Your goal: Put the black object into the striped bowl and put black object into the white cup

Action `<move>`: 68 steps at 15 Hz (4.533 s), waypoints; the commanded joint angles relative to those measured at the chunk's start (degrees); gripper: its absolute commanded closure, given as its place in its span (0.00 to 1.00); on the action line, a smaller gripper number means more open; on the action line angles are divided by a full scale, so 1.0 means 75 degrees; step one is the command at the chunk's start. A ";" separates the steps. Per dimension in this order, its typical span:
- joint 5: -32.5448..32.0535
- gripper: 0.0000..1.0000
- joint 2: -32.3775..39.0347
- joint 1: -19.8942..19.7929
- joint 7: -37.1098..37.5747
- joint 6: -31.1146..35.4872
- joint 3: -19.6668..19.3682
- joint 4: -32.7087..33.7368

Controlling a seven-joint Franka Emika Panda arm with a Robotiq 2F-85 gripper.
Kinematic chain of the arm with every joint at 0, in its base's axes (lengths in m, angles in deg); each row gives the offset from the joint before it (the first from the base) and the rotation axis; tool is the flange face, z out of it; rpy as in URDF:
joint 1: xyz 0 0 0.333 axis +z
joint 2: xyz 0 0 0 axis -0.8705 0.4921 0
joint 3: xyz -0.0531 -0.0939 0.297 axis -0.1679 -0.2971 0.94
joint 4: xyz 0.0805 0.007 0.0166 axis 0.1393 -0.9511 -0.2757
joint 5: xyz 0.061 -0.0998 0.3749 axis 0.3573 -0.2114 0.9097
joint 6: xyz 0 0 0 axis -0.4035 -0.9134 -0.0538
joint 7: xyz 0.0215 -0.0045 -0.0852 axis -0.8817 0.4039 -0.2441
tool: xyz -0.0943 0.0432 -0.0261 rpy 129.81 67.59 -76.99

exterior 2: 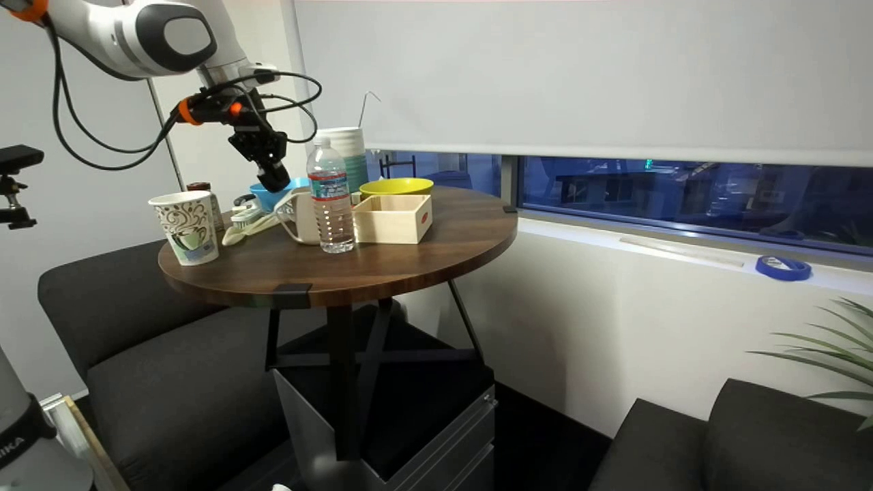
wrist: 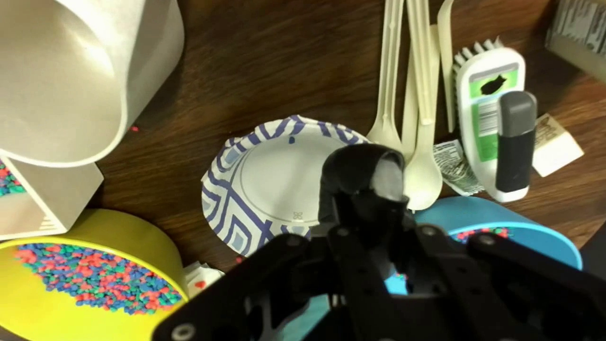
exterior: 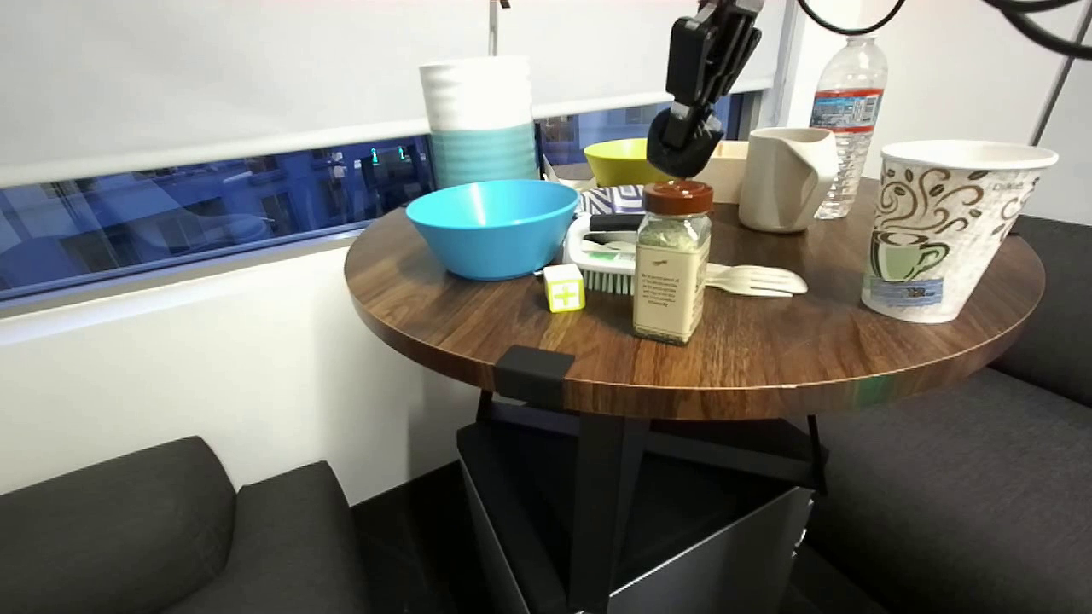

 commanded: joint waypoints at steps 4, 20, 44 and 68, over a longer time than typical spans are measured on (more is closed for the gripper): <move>-0.0549 0.95 0.1253 -0.0253 0.1696 -0.0116 0.0402 0.0975; -0.0784 0.00 0.1627 -0.0381 0.2871 -0.0054 0.0179 0.1272; -0.0079 0.34 0.2577 -0.0742 0.2768 -0.0228 -0.0472 0.1697; 0.1223 0.99 0.2505 -0.0971 0.2195 -0.0219 -0.0903 0.1763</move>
